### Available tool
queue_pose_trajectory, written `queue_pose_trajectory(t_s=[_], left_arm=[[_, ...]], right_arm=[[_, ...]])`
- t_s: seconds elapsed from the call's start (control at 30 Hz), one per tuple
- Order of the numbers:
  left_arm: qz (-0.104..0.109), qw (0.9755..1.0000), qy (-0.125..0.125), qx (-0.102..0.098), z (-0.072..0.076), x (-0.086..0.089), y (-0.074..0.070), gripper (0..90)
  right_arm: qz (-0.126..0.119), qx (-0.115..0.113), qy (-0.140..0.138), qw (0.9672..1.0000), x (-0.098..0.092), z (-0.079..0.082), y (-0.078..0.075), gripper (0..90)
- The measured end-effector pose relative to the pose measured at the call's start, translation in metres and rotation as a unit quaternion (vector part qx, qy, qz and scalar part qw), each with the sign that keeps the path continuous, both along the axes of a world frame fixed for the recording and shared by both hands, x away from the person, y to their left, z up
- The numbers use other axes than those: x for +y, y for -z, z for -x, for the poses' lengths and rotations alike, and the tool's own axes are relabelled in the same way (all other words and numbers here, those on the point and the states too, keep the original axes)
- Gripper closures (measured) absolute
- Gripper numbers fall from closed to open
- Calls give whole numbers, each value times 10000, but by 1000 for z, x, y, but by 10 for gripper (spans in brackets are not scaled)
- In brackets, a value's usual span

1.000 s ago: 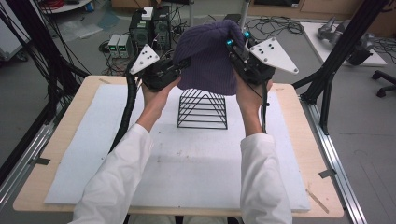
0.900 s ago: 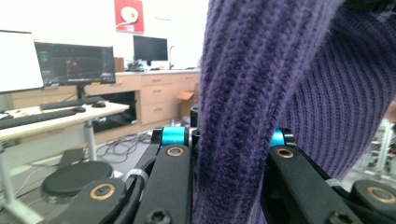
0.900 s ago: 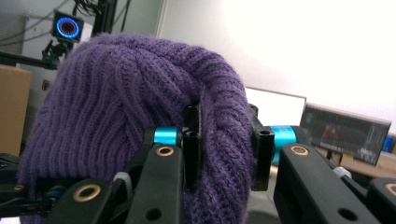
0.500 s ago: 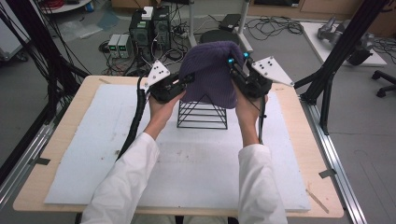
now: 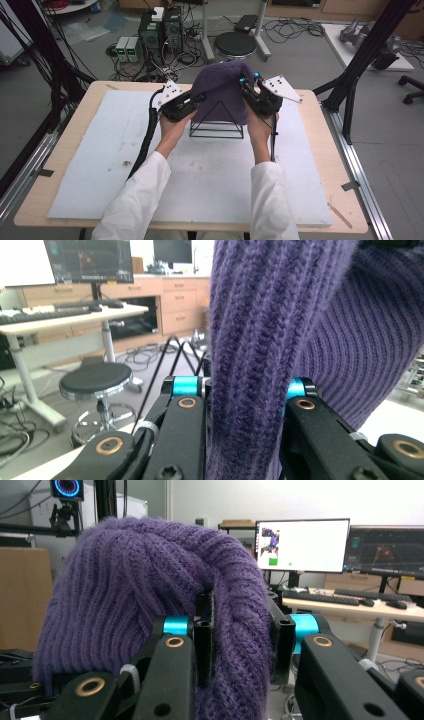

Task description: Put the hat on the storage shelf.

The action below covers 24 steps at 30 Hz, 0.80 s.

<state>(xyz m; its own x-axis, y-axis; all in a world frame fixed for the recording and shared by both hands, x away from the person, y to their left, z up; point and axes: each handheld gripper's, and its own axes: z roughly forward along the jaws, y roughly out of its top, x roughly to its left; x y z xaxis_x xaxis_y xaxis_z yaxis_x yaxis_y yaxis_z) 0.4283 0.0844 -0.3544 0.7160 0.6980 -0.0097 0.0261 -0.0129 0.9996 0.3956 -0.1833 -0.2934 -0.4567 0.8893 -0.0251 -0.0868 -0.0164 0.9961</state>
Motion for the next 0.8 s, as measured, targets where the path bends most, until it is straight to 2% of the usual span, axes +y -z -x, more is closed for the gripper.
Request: queue_pose_trajectory(t_s=[0.17,0.27,0.47,0.6,0.8], left_arm=[[-83,9999,-47,109,-1,-1,18,798],[-185,9997,-61,155,-2,0,26,798],[-216,9993,-48,298,-4,2,40,797],[-171,9990,-59,407,-4,5,45,794],[-117,9989,-50,447,-2,5,46,786]], right_arm=[[144,98,55,9998,3,-5,15,719],[155,238,35,9996,2,-8,24,718],[106,499,-62,9987,-1,-13,38,711],[162,581,-126,9981,0,-14,44,714],[93,600,-141,9981,1,-13,45,711]])
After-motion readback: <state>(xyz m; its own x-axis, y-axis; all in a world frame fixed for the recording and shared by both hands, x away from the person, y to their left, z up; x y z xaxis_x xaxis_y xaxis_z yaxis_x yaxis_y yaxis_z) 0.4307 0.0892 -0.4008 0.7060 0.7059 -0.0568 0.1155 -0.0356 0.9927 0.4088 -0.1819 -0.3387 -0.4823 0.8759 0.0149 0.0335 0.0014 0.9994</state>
